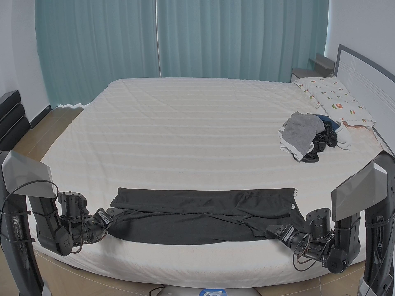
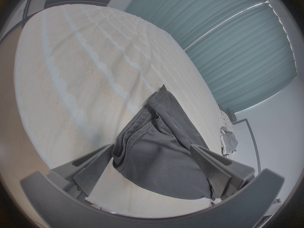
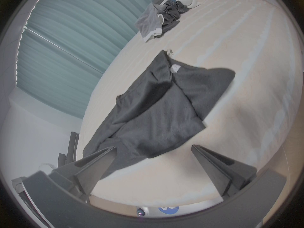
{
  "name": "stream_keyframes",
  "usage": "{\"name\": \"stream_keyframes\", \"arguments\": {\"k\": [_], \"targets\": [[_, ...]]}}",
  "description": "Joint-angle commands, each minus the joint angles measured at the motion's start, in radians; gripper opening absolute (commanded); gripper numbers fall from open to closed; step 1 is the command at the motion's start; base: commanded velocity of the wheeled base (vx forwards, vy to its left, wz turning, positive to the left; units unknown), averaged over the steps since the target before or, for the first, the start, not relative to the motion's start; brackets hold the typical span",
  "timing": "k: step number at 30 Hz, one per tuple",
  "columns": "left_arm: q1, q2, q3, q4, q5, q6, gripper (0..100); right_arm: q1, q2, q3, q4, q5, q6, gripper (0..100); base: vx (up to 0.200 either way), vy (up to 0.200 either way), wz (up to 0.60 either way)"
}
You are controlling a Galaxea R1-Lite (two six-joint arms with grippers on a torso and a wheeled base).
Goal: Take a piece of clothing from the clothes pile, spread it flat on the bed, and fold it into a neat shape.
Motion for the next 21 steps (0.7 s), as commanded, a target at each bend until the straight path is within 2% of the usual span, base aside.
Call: {"name": "stream_keyframes", "arguments": {"k": [1,8,16,21], "targets": [[0.000,0.002,0.001,0.000,0.000,0.000,100,-0.065,-0.094,0.009,-0.010,0.006,0.002,100,0.000,0.000,0.00],[0.000,0.004,0.001,-0.001,0.002,0.000,100,-0.138,-0.114,0.000,-0.009,0.007,-0.002,100,0.000,0.000,0.00],[-0.002,0.004,0.001,0.000,0.008,0.000,100,-0.158,0.024,-0.112,-0.010,0.059,-0.006,100,0.000,0.000,0.00],[-0.002,0.004,-0.001,0.000,0.006,0.000,100,-0.181,0.049,-0.133,-0.010,0.063,-0.008,100,0.000,0.000,0.00]]}}
